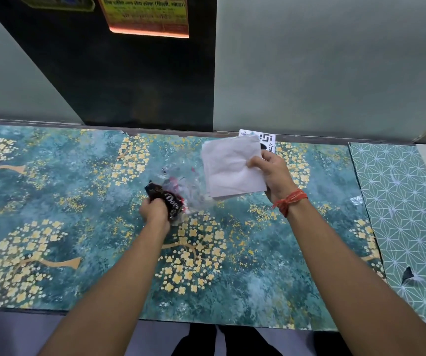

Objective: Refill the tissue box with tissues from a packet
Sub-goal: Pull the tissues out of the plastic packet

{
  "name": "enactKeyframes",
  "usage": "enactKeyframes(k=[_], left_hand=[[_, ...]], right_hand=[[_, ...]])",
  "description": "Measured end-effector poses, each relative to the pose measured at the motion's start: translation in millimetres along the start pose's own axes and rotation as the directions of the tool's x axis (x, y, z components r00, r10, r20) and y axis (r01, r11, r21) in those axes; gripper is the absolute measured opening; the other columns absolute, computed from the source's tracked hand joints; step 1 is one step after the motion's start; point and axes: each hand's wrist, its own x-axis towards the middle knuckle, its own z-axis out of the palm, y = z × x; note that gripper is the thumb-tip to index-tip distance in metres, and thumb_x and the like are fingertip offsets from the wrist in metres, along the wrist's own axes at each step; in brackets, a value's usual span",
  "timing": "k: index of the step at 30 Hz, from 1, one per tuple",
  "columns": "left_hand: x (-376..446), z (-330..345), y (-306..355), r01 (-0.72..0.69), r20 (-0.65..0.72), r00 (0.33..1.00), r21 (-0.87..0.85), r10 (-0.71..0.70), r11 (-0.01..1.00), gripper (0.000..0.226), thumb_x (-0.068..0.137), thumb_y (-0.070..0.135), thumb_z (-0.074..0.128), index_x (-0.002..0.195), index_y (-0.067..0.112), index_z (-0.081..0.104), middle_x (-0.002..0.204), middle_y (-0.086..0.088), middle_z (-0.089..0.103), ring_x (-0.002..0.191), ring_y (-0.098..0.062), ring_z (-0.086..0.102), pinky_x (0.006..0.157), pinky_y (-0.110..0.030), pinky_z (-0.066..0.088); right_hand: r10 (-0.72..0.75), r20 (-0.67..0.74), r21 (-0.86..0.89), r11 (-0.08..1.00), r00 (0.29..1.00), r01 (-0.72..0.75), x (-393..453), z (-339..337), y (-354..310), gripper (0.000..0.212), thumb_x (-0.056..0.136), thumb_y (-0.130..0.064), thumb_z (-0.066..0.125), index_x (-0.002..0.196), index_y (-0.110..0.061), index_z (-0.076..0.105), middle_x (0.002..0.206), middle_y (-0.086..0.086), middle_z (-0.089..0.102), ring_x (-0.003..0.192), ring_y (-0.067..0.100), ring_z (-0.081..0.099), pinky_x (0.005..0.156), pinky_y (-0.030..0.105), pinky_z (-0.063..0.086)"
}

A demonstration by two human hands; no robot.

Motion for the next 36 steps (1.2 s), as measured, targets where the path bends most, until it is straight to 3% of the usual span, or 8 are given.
enactKeyframes(k=[8, 12, 15, 18, 22, 25, 29, 36], left_hand=[[-6.7, 6.2, 14.5, -0.069, -0.358, 0.895, 0.480, 0.267, 0.874, 0.066, 0.083, 0.005, 0.065, 0.141, 0.008, 0.035, 0.152, -0.020, 0.031, 0.138, -0.038, 0.031, 0.114, -0.053, 0.030], [-48.3, 23.2, -10.0, -0.699, 0.248, 0.591, 0.632, 0.768, 0.334, 0.061, 0.087, 0.005, 0.058, 0.143, 0.019, 0.038, 0.149, -0.013, 0.037, 0.136, -0.024, 0.032, 0.111, -0.043, 0.030], [-72.5, 48.0, -28.9, -0.671, 0.601, 0.706, 0.398, 0.375, 0.625, 0.056, 0.097, 0.033, 0.055, 0.148, 0.021, 0.032, 0.135, -0.005, 0.048, 0.117, -0.017, 0.047, 0.097, -0.038, 0.047], [-77.9, 68.5, -35.8, -0.404, 0.602, 0.797, 0.469, 0.051, 0.785, 0.058, 0.095, 0.039, 0.058, 0.143, 0.014, 0.039, 0.131, -0.006, 0.054, 0.104, -0.021, 0.054, 0.078, -0.033, 0.048], [-67.0, 74.7, -37.6, -0.409, 0.533, 0.843, 0.541, 0.076, 0.735, 0.058, 0.086, 0.014, 0.065, 0.139, 0.010, 0.040, 0.134, -0.012, 0.057, 0.102, -0.024, 0.056, 0.081, -0.033, 0.049], [-60.0, 74.5, -36.0, -0.524, 0.549, 0.825, 0.653, 0.135, 0.546, 0.076, 0.084, 0.020, 0.068, 0.148, 0.011, 0.028, 0.143, -0.015, 0.048, 0.123, -0.034, 0.053, 0.099, -0.043, 0.048], [-61.3, 78.2, -26.5, -0.566, 0.544, 0.820, 0.727, 0.175, 0.388, 0.089, 0.085, 0.031, 0.069, 0.153, 0.008, 0.017, 0.151, -0.018, 0.030, 0.135, -0.040, 0.039, 0.107, -0.047, 0.041], [-59.5, 86.5, 0.0, -0.561, 0.567, 0.799, 0.580, 0.203, 0.591, 0.087, 0.085, 0.029, 0.070, 0.154, 0.011, 0.019, 0.154, -0.017, 0.035, 0.137, -0.035, 0.042, 0.107, -0.044, 0.041]], right_hand=[[0.280, -0.192, 0.139, 0.957, 0.941, -0.256, -1.5, -24.0, 62.7, 0.021, 0.058, -0.017, 0.070, 0.075, -0.012, 0.060, 0.092, 0.012, 0.065, 0.076, 0.029, 0.063, 0.058, 0.033, 0.049], [0.361, -0.197, 0.108, 0.932, 0.912, -0.346, -3.8, -23.6, 99.6, 0.031, 0.055, -0.021, 0.068, 0.082, -0.011, 0.057, 0.099, 0.016, 0.063, 0.084, 0.031, 0.062, 0.065, 0.038, 0.048], [0.390, -0.177, 0.171, 0.916, 0.903, -0.362, -5.1, -23.2, 110.5, 0.040, 0.054, -0.022, 0.069, 0.089, -0.010, 0.058, 0.099, 0.016, 0.063, 0.085, 0.032, 0.062, 0.062, 0.036, 0.048], [0.395, -0.128, 0.211, 0.907, 0.910, -0.365, -2.2, -23.7, 109.3, 0.038, 0.057, -0.020, 0.068, 0.093, -0.010, 0.060, 0.098, 0.014, 0.065, 0.083, 0.032, 0.063, 0.059, 0.033, 0.050], [0.353, -0.117, -0.115, 0.924, 0.928, -0.366, 5.5, -27.0, 101.2, 0.024, 0.079, -0.010, 0.067, 0.100, -0.009, 0.056, 0.110, 0.013, 0.063, 0.084, 0.026, 0.061, 0.067, 0.033, 0.051], [0.336, -0.161, -0.642, 0.679, 0.928, -0.356, 11.4, -30.9, 90.4, 0.050, 0.081, -0.027, 0.069, 0.122, -0.005, 0.049, 0.114, 0.009, 0.058, 0.098, 0.029, 0.060, 0.072, 0.033, 0.046], [-0.152, -0.210, -0.851, 0.515, 0.966, -0.103, 31.6, -21.8, 58.4, 0.061, 0.077, -0.030, 0.068, 0.128, -0.007, 0.043, 0.124, 0.016, 0.053, 0.114, 0.036, 0.051, 0.085, 0.039, 0.047], [-0.079, 0.017, -0.998, 0.061, 0.997, 0.022, 92.6, -14.3, 35.3, 0.056, 0.088, -0.020, 0.057, 0.140, -0.023, 0.036, 0.162, 0.010, 0.007, 0.149, 0.036, -0.003, 0.112, 0.066, 0.020]])
